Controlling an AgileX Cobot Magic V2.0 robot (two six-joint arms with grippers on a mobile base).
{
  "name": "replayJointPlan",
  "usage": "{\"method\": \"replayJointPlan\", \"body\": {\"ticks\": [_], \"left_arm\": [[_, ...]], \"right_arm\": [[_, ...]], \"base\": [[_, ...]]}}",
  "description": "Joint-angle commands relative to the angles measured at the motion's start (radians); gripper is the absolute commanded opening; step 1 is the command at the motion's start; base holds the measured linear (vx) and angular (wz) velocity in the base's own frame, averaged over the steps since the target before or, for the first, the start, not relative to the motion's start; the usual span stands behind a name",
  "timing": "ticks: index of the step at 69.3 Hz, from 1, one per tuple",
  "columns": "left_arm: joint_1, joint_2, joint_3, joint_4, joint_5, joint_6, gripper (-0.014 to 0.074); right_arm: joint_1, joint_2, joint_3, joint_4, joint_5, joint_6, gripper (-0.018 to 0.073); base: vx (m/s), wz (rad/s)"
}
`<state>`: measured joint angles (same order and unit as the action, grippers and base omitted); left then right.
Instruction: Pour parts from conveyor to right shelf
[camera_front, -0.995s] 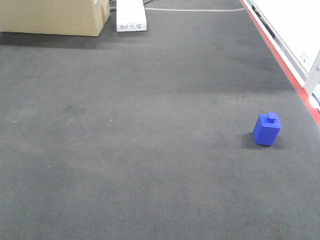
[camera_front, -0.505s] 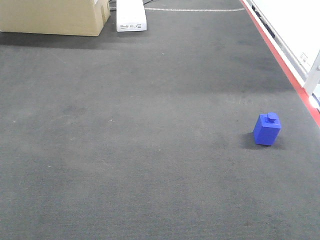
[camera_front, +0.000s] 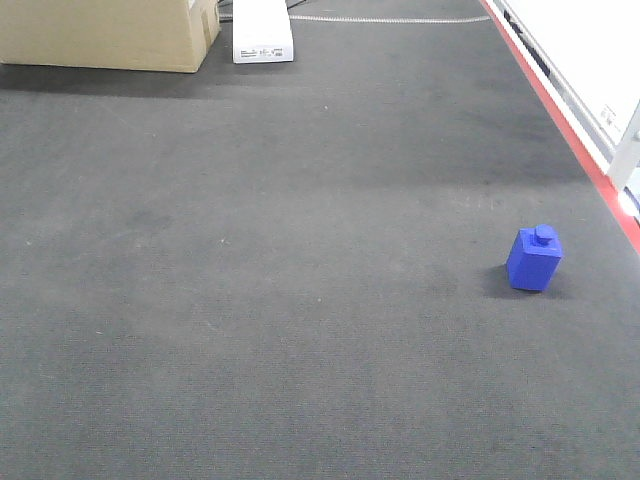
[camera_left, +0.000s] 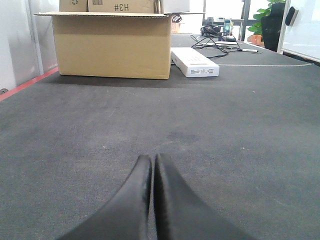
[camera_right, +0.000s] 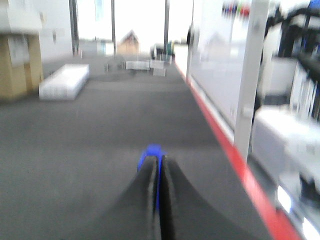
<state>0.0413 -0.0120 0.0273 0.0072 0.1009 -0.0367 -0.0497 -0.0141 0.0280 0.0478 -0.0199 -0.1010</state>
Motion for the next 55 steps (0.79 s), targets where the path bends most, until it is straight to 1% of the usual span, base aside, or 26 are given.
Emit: {"method": "replayJointPlan", "body": {"ticks": [1, 5, 9, 16, 21, 32, 44, 51, 55], "left_arm": [[-0.005, -0.013, -0.020, -0.007, -0.079, -0.008, -0.0006], [-0.005, -0.013, -0.020, -0.007, -0.079, -0.008, -0.0006], [-0.005, -0.013, -0.020, -0.007, -0.079, -0.008, -0.0006], [-0.005, -0.013, -0.020, -0.007, -0.079, -0.008, -0.0006], [-0.005, -0.013, -0.020, -0.007, -0.079, -0.008, -0.0006], [-0.005, -0.013, -0.020, -0.007, -0.079, -0.008, -0.0006], [-0.005, -0.013, -0.020, -0.007, -0.079, -0.008, -0.0006], [-0.005, -0.013, -0.020, -0.007, -0.079, -0.008, -0.0006], [-0.005, -0.013, -0.020, -0.007, -0.079, -0.008, -0.0006]], "right_arm": [[0.000, -0.002, -0.015, 0.001, -0.265, 0.002, -0.0005], [0.000, -0.002, -0.055, 0.000, -0.341, 0.002, -0.0005], [0.000, 0.002, -0.108, -0.001, -0.371, 0.002, -0.0005], [0.000, 0.045, -0.259, -0.002, -0.340, 0.002, -0.0005], [0.000, 0.119, -0.396, 0.000, -0.295, 0.002, -0.0005], [0.000, 0.379, -0.691, 0.001, -0.119, 0.002, -0.0005], [0.000, 0.719, -0.949, 0.001, 0.146, 0.003, 0.0016], [0.000, 0.905, -1.073, 0.001, 0.279, 0.003, 0.0088], [0.000, 1.007, -1.129, 0.002, 0.346, 0.003, 0.0170]], "base": [[0.00, 0.00], [0.00, 0.00], [0.00, 0.00], [0.00, 0.00], [0.00, 0.00], [0.00, 0.00], [0.00, 0.00], [0.00, 0.00], [0.00, 0.00]]}}
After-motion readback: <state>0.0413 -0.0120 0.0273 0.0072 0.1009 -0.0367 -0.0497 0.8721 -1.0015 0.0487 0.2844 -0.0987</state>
